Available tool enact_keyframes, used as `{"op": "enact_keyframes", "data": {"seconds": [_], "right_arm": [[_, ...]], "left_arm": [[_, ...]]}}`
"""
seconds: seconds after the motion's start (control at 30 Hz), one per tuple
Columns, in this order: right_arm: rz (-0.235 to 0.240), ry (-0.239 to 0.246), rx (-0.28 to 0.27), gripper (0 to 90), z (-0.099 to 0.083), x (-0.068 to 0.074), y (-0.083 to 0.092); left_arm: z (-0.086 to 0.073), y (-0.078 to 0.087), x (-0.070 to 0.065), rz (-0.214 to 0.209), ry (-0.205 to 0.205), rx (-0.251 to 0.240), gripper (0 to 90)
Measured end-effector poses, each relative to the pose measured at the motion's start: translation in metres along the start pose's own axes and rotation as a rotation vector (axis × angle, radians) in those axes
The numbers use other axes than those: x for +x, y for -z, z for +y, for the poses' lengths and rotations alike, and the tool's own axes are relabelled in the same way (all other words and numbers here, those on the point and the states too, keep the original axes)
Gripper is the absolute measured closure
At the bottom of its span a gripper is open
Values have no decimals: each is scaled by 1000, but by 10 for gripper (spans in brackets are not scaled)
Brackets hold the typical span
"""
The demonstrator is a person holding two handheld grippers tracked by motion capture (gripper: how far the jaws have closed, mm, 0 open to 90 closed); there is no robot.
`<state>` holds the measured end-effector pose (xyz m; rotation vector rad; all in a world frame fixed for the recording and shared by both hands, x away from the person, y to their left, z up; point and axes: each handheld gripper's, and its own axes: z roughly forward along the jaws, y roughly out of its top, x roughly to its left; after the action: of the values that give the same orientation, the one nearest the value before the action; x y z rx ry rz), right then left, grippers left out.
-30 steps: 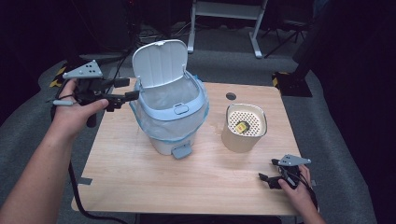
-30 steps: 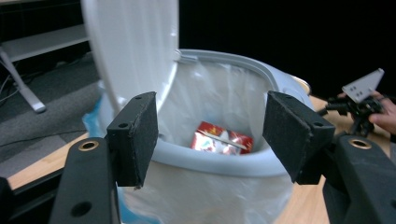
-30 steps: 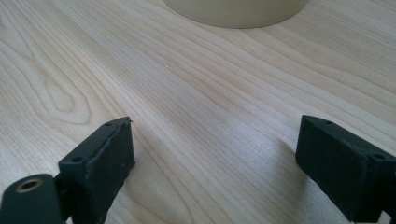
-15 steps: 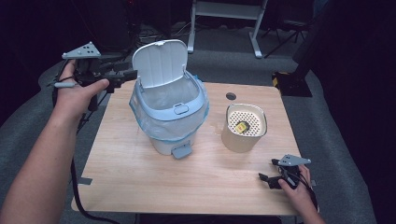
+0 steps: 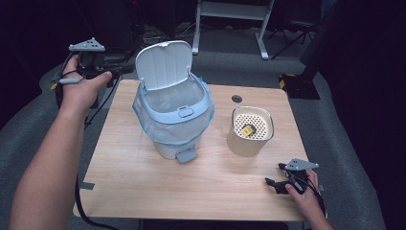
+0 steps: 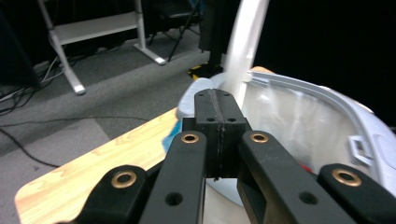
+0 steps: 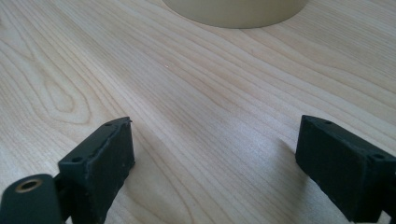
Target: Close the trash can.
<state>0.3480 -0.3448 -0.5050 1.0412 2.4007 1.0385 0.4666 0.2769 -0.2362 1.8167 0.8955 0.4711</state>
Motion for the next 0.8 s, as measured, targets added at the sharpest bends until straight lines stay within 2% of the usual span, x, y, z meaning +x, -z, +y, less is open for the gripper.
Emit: {"op": "enact_keyframes", "data": {"seconds": [0.1,0.2,0.33,0.4,0.47,0.53,0.7,0.8], "right_arm": [[0,1,0,114,0,0,0],[0,1,0,114,0,0,0],[0,0,0,114,0,0,0],[0,0,0,114,0,0,0],[0,1,0,114,0,0,0],[0,1,0,114,0,0,0],[0,1,0,114,0,0,0],[0,0,0,114,0,0,0]], "left_arm": [[3,-6,1,5,6,-9,900],[6,-12,0,-12,1,-14,900],[11,-8,-5,2,-21,-20,900],[12,-4,-7,-22,-10,-34,899],[13,-1,-10,-63,-2,-46,890],[14,1,-15,-89,-16,-44,868],[12,-2,-34,-127,-53,-14,743],[11,-5,-46,-141,-73,-18,603]]}}
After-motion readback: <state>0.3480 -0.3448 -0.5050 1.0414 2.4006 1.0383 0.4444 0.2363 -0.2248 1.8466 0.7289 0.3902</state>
